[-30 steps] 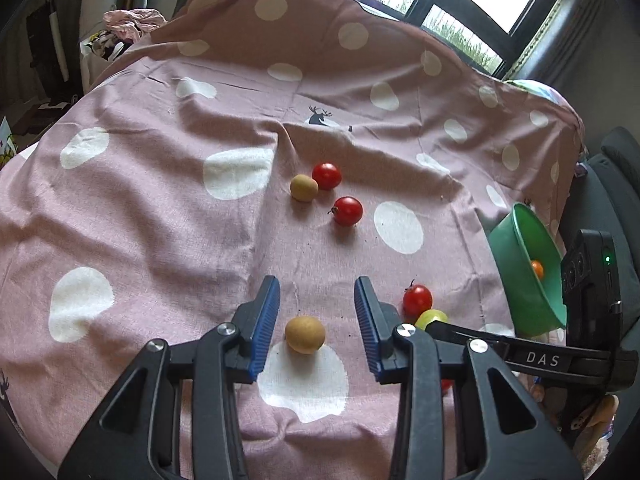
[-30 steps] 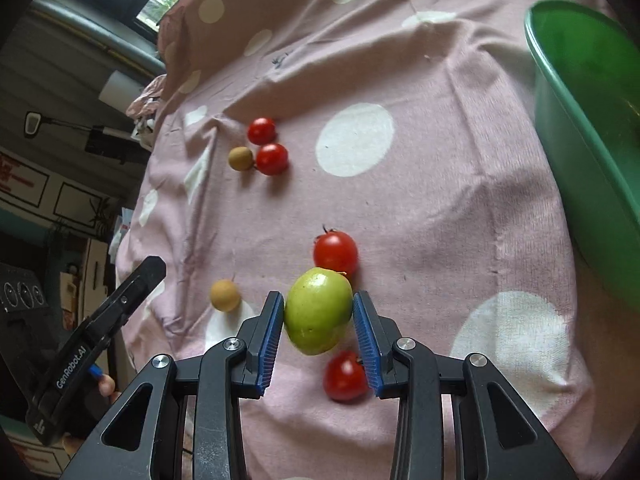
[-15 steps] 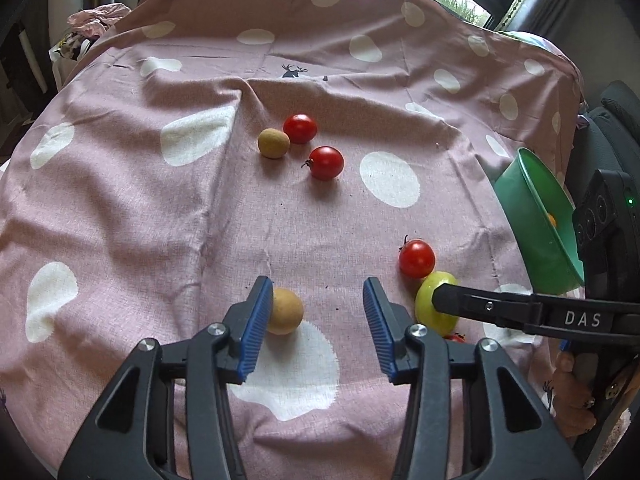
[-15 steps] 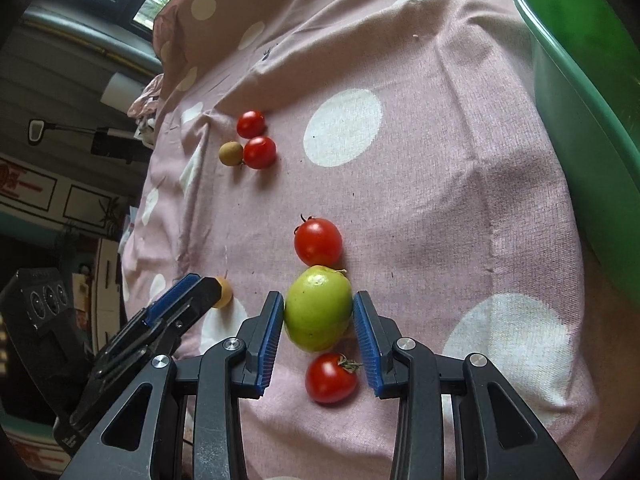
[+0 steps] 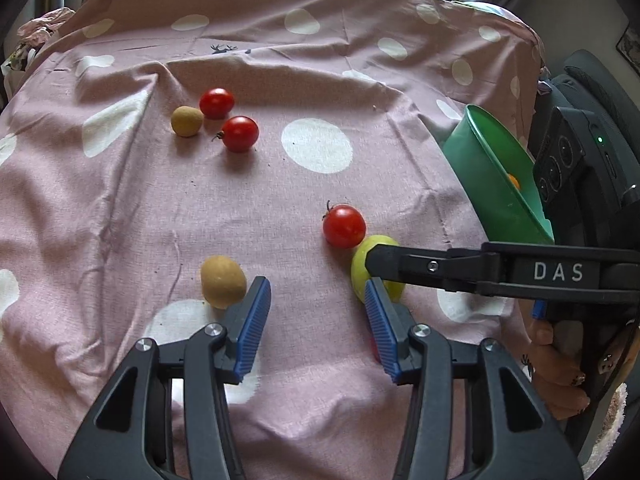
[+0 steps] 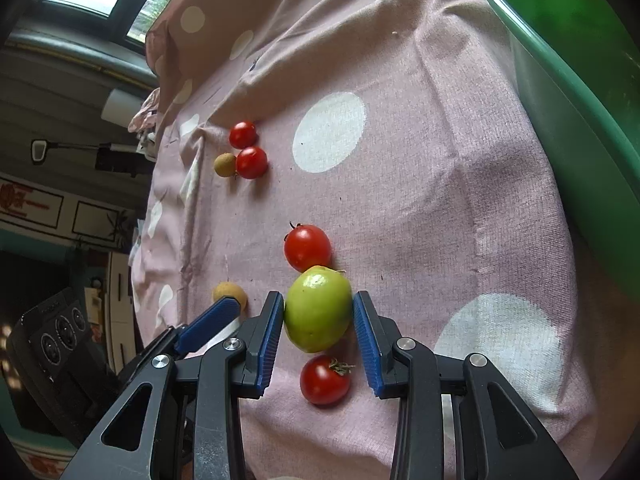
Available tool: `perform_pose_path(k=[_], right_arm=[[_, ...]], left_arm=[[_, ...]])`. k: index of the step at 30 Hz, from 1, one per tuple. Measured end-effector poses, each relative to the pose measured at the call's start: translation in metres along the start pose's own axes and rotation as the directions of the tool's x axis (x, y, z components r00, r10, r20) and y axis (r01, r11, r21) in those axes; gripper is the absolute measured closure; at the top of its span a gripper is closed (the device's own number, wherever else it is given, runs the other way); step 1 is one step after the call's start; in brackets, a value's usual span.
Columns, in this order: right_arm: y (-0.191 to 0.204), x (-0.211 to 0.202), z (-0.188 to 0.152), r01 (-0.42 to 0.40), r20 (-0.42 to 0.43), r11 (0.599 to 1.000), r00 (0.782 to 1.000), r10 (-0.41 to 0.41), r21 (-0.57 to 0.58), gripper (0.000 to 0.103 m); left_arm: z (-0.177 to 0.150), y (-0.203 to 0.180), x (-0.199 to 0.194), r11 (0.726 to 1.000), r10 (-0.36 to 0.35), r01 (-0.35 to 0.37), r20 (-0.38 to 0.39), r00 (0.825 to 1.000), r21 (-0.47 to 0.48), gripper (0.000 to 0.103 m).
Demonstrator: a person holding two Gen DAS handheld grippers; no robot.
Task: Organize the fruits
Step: 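Close the right gripper on the second green apple and lift it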
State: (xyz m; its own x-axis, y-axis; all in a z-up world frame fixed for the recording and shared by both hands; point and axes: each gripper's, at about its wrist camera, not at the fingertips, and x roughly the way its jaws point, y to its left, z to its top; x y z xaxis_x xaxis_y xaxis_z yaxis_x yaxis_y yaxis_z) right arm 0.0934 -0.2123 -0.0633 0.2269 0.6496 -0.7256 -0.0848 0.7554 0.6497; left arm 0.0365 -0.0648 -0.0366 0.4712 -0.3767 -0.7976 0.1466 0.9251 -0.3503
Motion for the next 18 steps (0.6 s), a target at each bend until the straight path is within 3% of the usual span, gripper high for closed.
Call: perform_pose_path(k=[14,18], right_arm=[[-0.004,-0.003,0.002,-0.001,0.009,1.0,1.0,0.0,0.015,0.065],[-0.005,0.002,0.003,-0.023,-0.007,0.999,1.0,0.023,0.026,0.065]], left_arm=[[-0.001,-0.004,0.009,0.993,-0.115,0.114,-0.034,0.993,-0.025,0.056],[-0.003,-0.008,0.013,0.993,-0.117,0.116,-0.048,0.992,-0.014,0.056]])
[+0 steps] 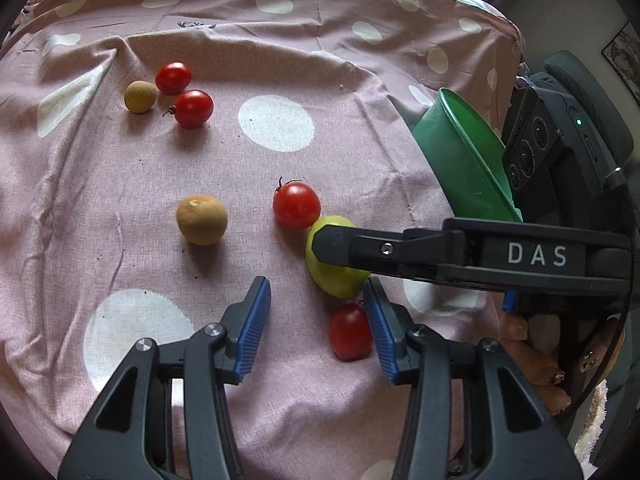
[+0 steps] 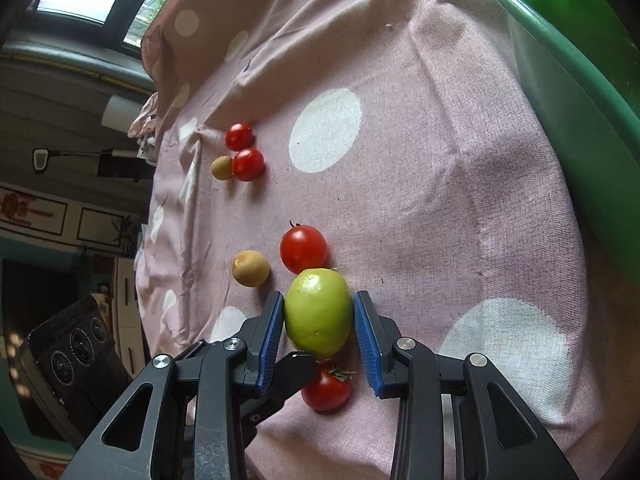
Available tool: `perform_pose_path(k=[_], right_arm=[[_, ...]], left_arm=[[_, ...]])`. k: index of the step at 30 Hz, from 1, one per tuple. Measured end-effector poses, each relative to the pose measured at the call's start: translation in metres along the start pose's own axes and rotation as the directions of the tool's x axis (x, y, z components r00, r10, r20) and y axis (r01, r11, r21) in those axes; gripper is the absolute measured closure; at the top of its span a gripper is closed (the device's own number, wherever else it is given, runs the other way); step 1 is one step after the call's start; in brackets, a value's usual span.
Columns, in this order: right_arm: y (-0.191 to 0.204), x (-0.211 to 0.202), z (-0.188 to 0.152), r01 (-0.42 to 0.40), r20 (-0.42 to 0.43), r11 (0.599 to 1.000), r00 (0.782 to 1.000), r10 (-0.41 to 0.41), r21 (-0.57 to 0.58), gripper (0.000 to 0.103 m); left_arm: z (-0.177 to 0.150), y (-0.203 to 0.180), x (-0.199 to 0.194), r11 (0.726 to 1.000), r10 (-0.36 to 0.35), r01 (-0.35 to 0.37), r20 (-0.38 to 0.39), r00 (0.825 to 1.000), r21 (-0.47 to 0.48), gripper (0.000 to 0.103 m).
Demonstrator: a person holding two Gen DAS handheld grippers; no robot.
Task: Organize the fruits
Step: 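Close the right gripper on the second green apple and lift it, then carry the green apple with the right gripper over the green bowl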
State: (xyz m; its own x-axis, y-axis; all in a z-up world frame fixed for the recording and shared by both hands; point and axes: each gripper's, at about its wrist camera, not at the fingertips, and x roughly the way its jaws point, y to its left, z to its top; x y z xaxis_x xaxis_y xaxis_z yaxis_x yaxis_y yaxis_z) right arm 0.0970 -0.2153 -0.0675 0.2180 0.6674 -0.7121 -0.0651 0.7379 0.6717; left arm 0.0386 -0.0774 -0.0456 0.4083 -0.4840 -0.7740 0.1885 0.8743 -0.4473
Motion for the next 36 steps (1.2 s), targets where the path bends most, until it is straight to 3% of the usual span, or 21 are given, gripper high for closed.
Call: perform_pose_path(k=[4,9,14,23,29,36], right_arm=[[0.004,0.001,-0.002,0.015,0.002,1.0,1.0,-0.015,-0.018,0.065],[0.006,0.004,-0.003,-0.002,-0.013,1.0,1.0,0.002,-0.022,0.065],[0.012,0.002,-0.005,-0.002,-0.008,0.999,1.0,0.001,-0.039,0.065],[0.031,-0.044,-0.008,-0.029,0.116,0.994,0.992,0.042,-0.11,0.065],[0.025,-0.092,-0.007,-0.028,0.256,0.993,0.965,0.057,-0.116,0.065],[-0.006,-0.142,-0.006,-0.049,0.389,0.998,0.919,0.064,-0.049,0.065]], left_arm=[[0.0,0.0,0.003,1.0,-0.013,0.013,0.003,1.0,-0.007,0.057],[0.001,0.003,0.005,0.998,-0.063,0.063,-0.005,0.998,-0.032,0.067],[0.002,-0.001,-0.003,0.999,-0.041,0.042,0.027,0.999,-0.029,0.07],[0.016,-0.042,-0.038,0.997,-0.037,0.025,0.158,0.987,0.077,0.07],[0.026,-0.093,-0.045,0.978,-0.071,0.02,0.243,0.967,0.206,0.071],[0.044,-0.144,-0.031,0.948,-0.139,0.061,0.232,0.963,0.314,0.071]])
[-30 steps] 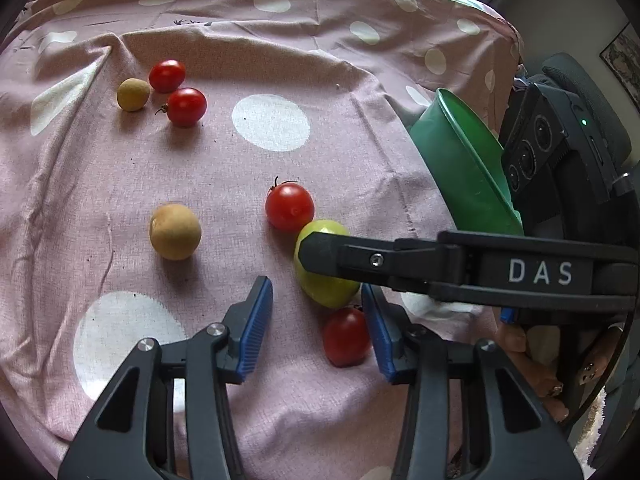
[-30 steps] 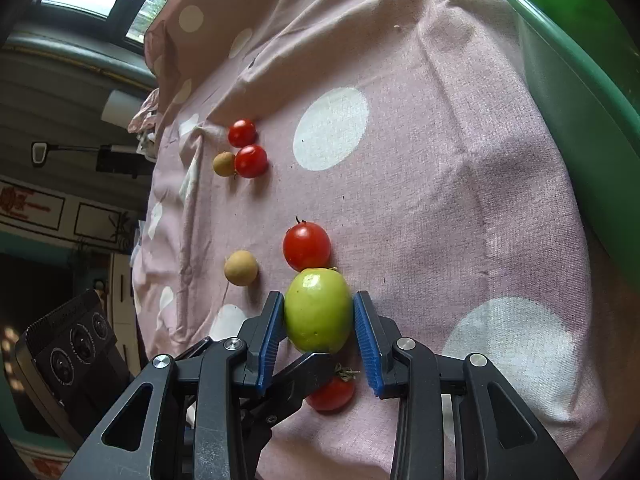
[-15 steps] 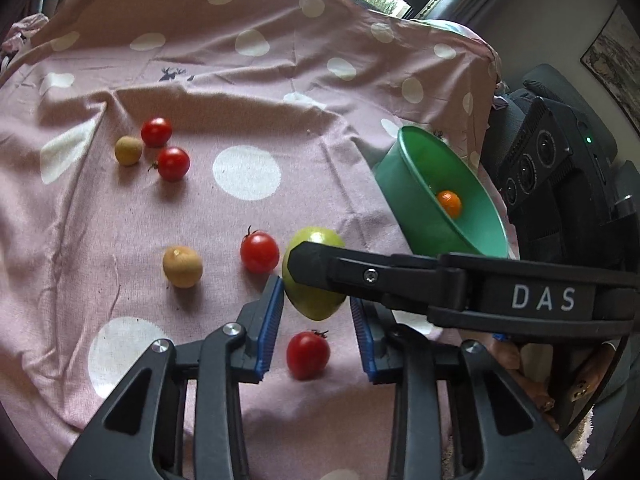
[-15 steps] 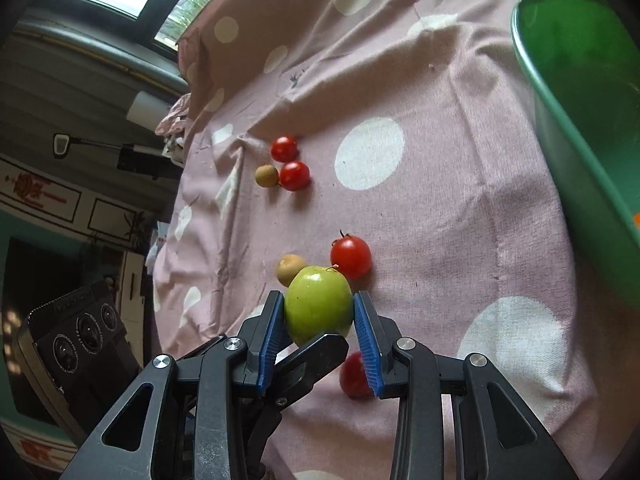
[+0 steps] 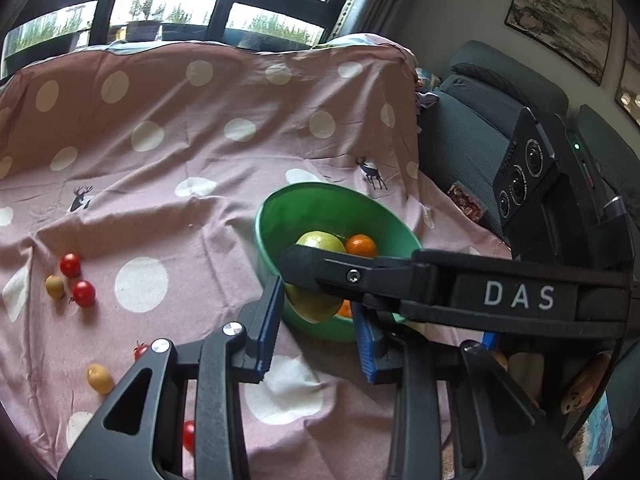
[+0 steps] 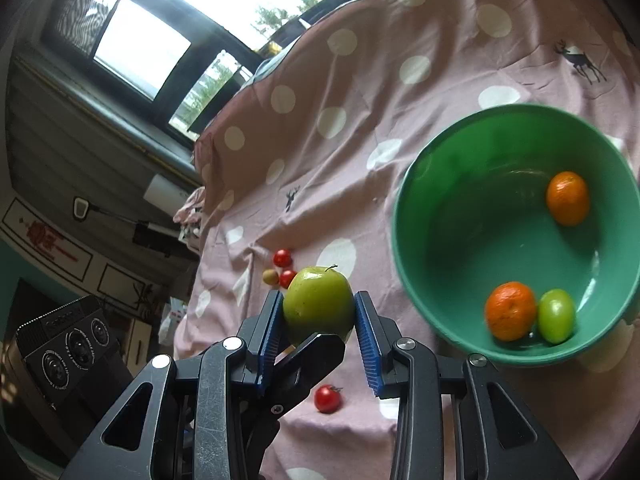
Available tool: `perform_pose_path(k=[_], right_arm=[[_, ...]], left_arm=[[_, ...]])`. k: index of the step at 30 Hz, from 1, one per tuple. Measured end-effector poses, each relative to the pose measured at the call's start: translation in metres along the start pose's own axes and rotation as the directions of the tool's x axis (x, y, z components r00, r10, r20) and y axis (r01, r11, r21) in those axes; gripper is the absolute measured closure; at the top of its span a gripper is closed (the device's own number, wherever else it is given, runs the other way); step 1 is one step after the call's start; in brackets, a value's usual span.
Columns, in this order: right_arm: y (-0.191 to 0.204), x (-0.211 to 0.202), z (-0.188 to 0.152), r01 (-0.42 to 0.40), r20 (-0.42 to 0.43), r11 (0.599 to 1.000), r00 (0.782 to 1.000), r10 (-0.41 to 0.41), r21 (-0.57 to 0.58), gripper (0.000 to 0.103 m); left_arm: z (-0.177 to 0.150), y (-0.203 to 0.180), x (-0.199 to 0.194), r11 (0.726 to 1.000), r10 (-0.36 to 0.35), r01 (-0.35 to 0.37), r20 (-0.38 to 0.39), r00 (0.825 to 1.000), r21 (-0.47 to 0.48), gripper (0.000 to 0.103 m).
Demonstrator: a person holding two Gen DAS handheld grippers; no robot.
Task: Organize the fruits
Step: 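Carry the green apple with the right gripper over the green bowl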
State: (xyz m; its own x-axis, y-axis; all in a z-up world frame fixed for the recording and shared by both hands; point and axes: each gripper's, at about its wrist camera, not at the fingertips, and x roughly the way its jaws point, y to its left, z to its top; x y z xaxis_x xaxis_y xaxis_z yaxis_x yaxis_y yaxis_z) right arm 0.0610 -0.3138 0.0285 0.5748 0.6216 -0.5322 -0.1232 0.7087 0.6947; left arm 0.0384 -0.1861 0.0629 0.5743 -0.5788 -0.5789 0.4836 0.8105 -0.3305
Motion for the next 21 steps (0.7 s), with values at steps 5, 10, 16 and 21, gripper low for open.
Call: perform_pose_path(k=[5,10,16,21], right_arm=[[-0.024,-0.028,0.009,-0.019,0.072,0.998,0.997,0.015,0.059,0.065],[-0.047,-0.049,0.013,-0.003,0.122,0.994,0.993,-0.01,0.105,0.065],[-0.072,-0.061,0.016,0.021,0.153,0.985,0.987,-0.047,0.17,0.065],[-0.093,-0.058,0.019,0.046,0.138,0.972,0.987,-0.079,0.231,0.065]], left_arm=[[0.009,-0.027,0.014,0.998,-0.045,0.045,0.012,0.999,0.05,0.071],[0.014,-0.048,0.032,0.993,-0.083,0.084,-0.013,0.996,0.083,0.071],[0.018,-0.059,0.061,0.987,-0.136,0.14,-0.059,0.989,0.079,0.071],[0.015,-0.061,0.075,0.985,-0.16,0.165,-0.093,0.983,0.052,0.071]])
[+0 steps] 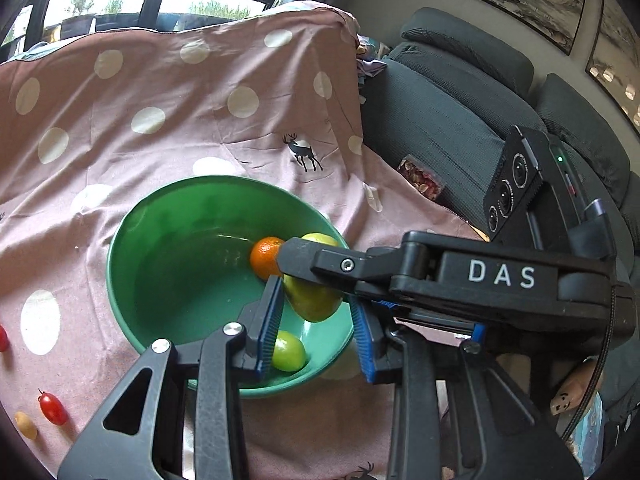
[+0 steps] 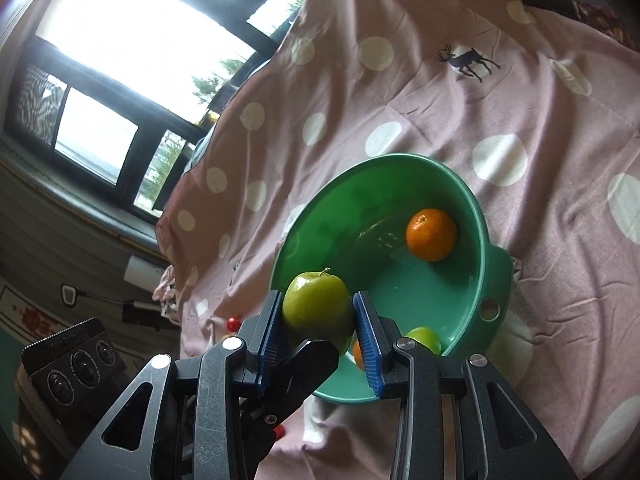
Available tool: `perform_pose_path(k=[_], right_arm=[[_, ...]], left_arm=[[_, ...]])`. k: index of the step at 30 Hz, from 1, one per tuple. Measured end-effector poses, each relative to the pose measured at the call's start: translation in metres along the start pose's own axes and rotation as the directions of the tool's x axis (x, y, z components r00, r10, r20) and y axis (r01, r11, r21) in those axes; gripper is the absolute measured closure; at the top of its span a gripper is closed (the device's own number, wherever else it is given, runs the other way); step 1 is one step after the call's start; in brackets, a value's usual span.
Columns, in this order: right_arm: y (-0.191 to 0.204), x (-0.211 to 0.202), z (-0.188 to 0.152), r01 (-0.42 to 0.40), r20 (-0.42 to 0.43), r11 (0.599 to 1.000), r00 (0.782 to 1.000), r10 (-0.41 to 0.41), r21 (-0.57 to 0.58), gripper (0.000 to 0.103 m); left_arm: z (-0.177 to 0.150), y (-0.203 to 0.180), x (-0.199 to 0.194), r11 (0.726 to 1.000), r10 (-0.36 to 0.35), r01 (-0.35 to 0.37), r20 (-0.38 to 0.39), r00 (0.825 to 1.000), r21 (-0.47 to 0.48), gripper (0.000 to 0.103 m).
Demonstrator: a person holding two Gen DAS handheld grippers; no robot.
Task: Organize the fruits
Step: 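Carry the green apple with the right gripper over the green bowl, then open the right gripper to drop the green apple into the bowl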
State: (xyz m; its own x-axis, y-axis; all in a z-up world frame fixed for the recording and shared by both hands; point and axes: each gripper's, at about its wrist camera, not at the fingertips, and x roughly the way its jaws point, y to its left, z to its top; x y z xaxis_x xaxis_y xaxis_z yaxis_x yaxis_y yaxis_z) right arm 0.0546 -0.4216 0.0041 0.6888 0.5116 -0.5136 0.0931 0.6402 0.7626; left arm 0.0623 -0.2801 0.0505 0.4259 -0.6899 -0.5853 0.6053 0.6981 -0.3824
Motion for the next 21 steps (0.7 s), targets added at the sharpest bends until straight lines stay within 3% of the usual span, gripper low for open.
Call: perform_pose_path(k=[7,16,21], right_arm=[[-0.015,0.005,0.003,0.045,-0.017,0.998,0.999,-0.044,0.041,0.065],[-0.022,0.003,0.004,0.068,-0.004,0.995,0.998,-0.068,0.069,0.065],[-0.021,0.0,0.004,0.093,0.018,0.993,0.995,-0.095,0.068,0.065]], left_arm=[[-0.005,0.004,0.01,0.999,-0.008,0.007,-0.03,1.0,-0.046,0.071],[-0.01,0.015,-0.013,0.997,0.02,-0.02,0.0,1.0,-0.074,0.068],[-0.017,0.032,-0.041,0.992,0.067,-0.063,0.03,0.997,-0.112,0.053]])
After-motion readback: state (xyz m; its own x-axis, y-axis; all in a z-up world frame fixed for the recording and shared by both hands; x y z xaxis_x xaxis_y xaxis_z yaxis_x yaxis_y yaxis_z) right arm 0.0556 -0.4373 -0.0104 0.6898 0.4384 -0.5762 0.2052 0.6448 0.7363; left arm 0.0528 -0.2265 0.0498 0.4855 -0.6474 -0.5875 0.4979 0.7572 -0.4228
